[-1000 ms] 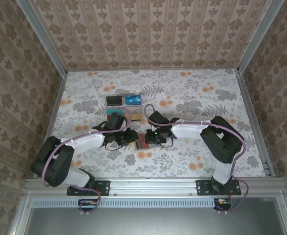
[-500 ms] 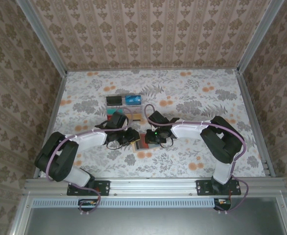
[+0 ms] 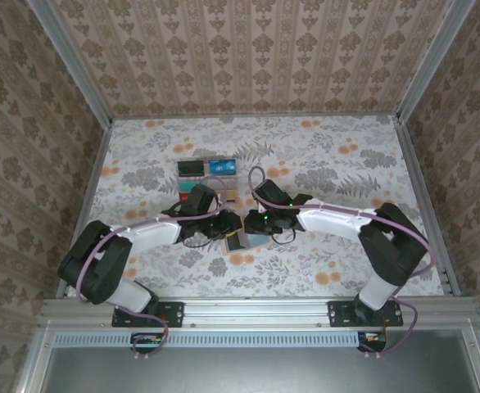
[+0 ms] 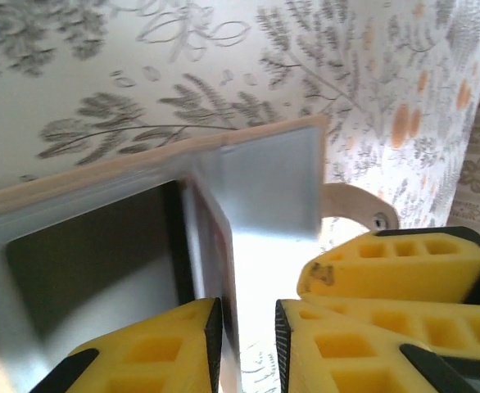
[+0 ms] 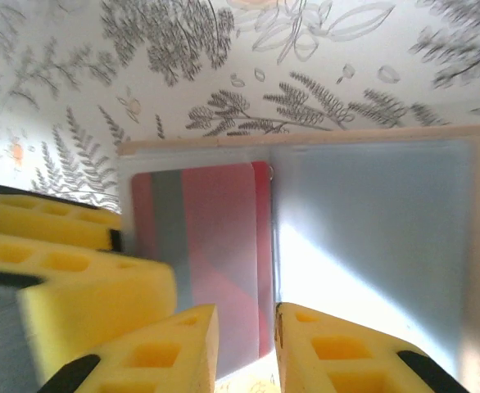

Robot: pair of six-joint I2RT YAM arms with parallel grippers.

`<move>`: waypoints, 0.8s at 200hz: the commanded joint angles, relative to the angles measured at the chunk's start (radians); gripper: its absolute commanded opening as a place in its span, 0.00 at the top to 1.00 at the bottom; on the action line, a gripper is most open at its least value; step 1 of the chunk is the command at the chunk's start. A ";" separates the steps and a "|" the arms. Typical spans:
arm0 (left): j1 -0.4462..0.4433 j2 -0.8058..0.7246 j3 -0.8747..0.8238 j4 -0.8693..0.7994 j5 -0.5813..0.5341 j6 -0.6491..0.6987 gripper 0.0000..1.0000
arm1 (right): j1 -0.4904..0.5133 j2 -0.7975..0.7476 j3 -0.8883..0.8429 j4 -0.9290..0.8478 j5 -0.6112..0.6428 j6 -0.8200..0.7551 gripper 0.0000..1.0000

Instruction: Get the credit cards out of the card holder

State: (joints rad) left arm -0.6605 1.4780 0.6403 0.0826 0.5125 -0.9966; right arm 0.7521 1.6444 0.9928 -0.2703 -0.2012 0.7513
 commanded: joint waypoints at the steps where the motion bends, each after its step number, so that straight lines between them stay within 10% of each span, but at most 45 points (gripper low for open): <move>1: -0.027 0.033 0.010 0.108 0.025 -0.043 0.72 | -0.009 -0.095 -0.018 -0.082 0.112 -0.030 0.72; 68: -0.052 0.152 0.065 0.196 0.039 -0.075 0.59 | -0.035 -0.275 -0.093 -0.098 0.200 -0.073 0.70; 160: 0.014 0.016 -0.015 0.073 -0.018 -0.060 0.58 | -0.019 -0.025 0.008 -0.085 0.060 -0.067 0.74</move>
State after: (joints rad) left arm -0.6621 1.5181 0.6441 0.2268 0.5152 -1.0626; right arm 0.7250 1.5547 0.9497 -0.3405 -0.1020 0.6842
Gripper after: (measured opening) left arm 0.427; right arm 0.264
